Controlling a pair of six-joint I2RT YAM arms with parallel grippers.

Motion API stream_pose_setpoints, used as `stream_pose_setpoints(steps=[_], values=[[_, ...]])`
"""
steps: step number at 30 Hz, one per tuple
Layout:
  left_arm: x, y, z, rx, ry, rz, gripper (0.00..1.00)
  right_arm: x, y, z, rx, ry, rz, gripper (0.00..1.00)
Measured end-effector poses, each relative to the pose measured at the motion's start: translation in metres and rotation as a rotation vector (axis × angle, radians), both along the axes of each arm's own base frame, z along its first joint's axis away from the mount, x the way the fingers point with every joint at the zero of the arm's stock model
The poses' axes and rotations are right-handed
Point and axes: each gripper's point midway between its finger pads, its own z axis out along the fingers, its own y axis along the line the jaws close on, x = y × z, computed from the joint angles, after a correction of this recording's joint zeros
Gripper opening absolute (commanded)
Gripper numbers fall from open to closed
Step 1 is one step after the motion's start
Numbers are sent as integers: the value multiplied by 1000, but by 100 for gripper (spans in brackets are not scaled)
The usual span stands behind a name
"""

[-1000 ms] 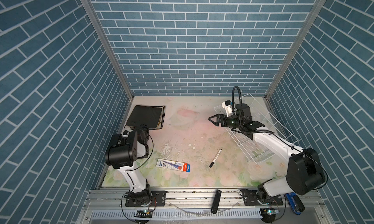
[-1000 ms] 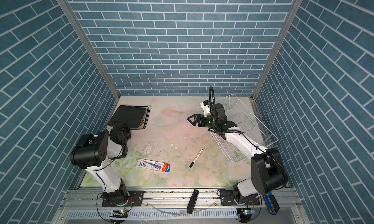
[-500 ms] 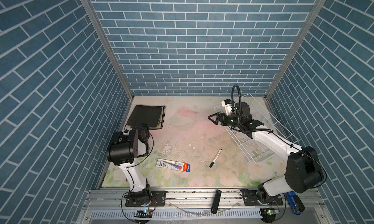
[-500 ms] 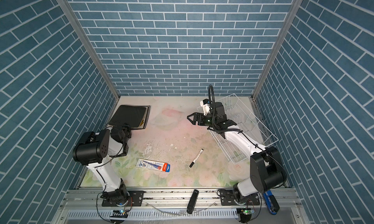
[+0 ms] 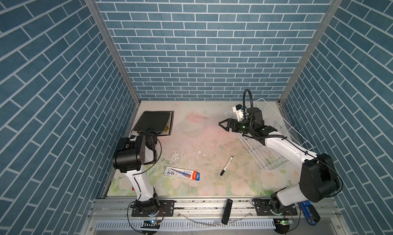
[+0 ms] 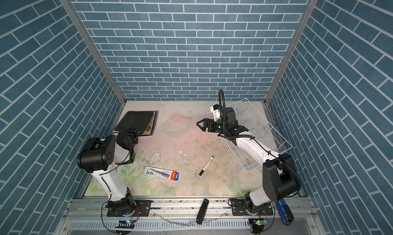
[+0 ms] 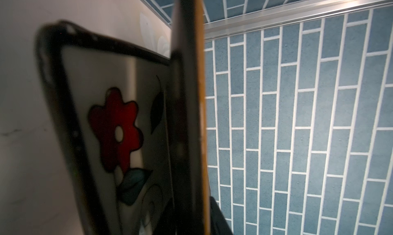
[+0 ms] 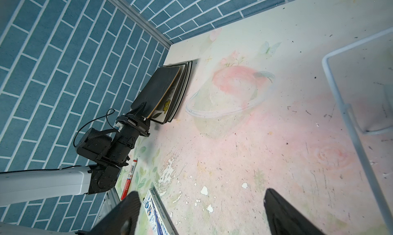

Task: Unload the plates from the dish rack
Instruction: 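Lower the dark plate onto the floral plate with the left gripper, then open the left gripper to release the dark plate on the stack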

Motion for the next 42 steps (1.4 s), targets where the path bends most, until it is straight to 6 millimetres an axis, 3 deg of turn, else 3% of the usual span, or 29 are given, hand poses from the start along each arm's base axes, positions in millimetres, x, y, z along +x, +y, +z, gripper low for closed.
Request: stream_pose_setpoints(steps=[6,14,42], values=[[1,-1,4,2,-17,-4,33,-1,-1,-2,-6,8,-3,92],[2,-5,13,1,-29,-14,52,-2,-3,-4,-26,1,2,92],[-5,-15,16,-16,113,-55,85,-12,-10,35,7,-90,-12,92]])
